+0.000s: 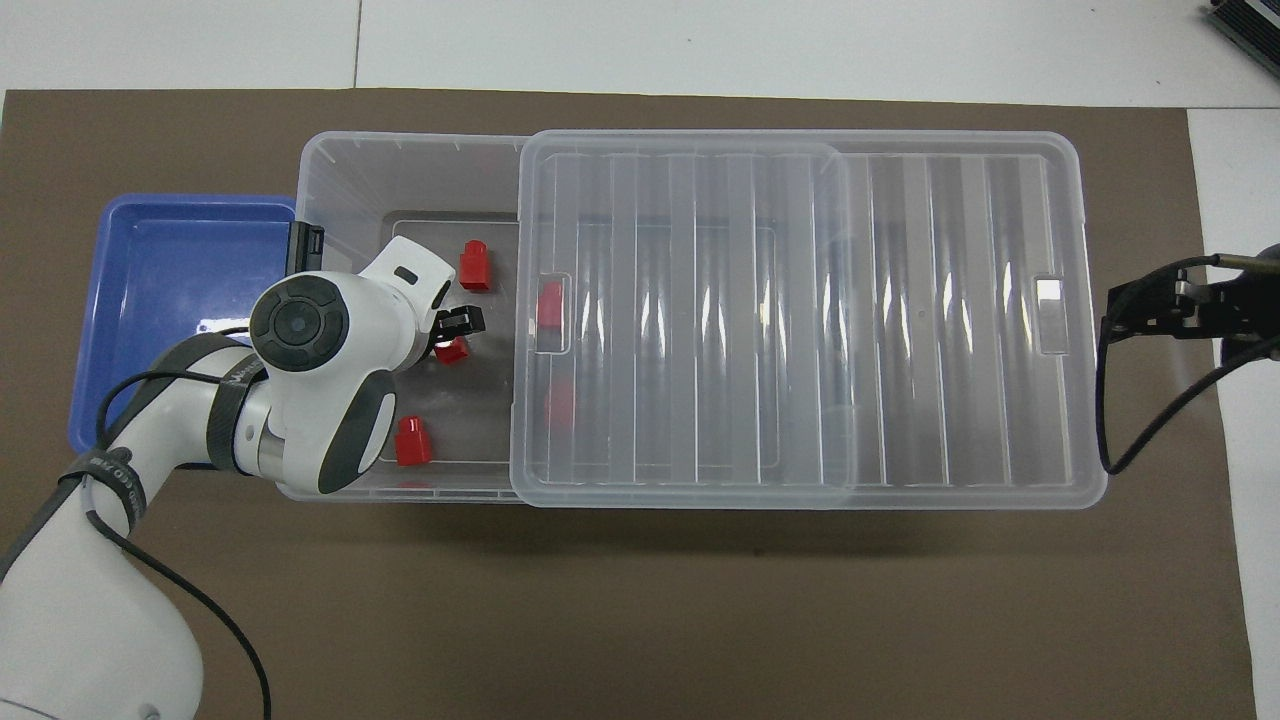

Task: Place red block in blue tray from box
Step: 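Grasp the red block with the left gripper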

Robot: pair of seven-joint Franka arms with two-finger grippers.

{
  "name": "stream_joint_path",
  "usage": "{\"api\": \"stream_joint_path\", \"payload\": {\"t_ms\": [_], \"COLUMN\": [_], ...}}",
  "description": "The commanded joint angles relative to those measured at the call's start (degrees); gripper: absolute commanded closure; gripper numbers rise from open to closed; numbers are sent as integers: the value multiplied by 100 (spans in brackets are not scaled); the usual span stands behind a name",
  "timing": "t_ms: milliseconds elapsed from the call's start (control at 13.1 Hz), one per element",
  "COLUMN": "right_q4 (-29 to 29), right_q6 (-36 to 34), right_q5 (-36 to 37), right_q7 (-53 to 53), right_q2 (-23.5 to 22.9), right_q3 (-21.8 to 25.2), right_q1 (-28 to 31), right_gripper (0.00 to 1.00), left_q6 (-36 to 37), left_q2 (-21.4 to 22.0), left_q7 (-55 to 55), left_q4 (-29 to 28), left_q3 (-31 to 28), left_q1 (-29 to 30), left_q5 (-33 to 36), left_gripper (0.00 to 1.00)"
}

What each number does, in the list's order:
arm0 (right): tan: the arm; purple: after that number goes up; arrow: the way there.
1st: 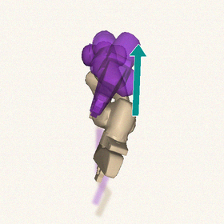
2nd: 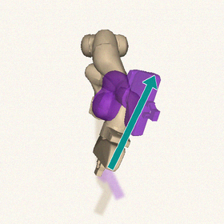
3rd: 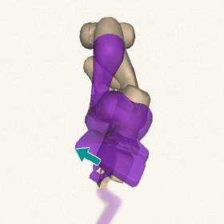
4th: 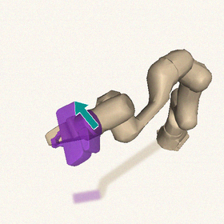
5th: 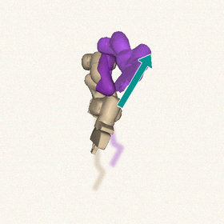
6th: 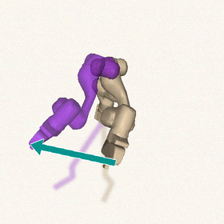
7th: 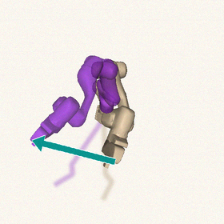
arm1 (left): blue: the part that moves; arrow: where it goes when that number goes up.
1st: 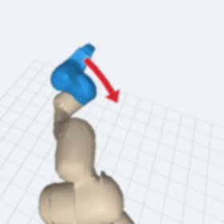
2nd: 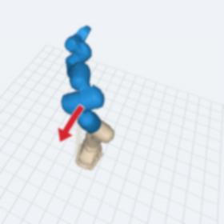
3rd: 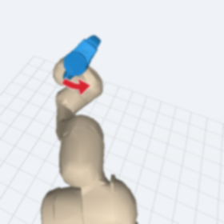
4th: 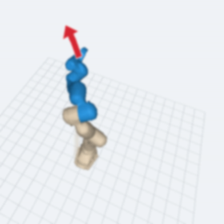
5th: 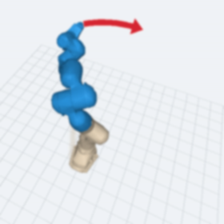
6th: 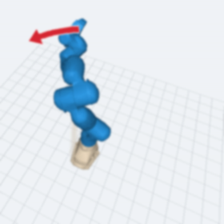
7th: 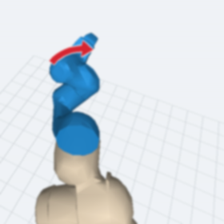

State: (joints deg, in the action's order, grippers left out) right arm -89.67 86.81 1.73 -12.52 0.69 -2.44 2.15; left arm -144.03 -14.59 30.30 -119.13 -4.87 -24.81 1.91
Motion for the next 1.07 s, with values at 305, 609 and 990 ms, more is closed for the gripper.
{"api": "stream_joint_path", "payload": {"t_ms": [305,609,990], "right_q4": [-59,-155,-1060], "right_q6": [64,353,1451], "right_q5": [3,-6,-6], "right_q7": [-49,197,382], "right_q2": [45,36,265], "right_q3": [-11,-2,7], "right_q1": [40,303,549], "right_gripper": [0,49,100], "left_q6": [-741,-373,165], "left_q2": [-281,-263,-220], "left_q7": [301,310,319], "left_q4": [-128,-67,135], "left_q3": [21,21,13], "left_q1": [-86,-104,-103], "left_q5": [3,3,3], "left_gripper": [15,57,59]}}
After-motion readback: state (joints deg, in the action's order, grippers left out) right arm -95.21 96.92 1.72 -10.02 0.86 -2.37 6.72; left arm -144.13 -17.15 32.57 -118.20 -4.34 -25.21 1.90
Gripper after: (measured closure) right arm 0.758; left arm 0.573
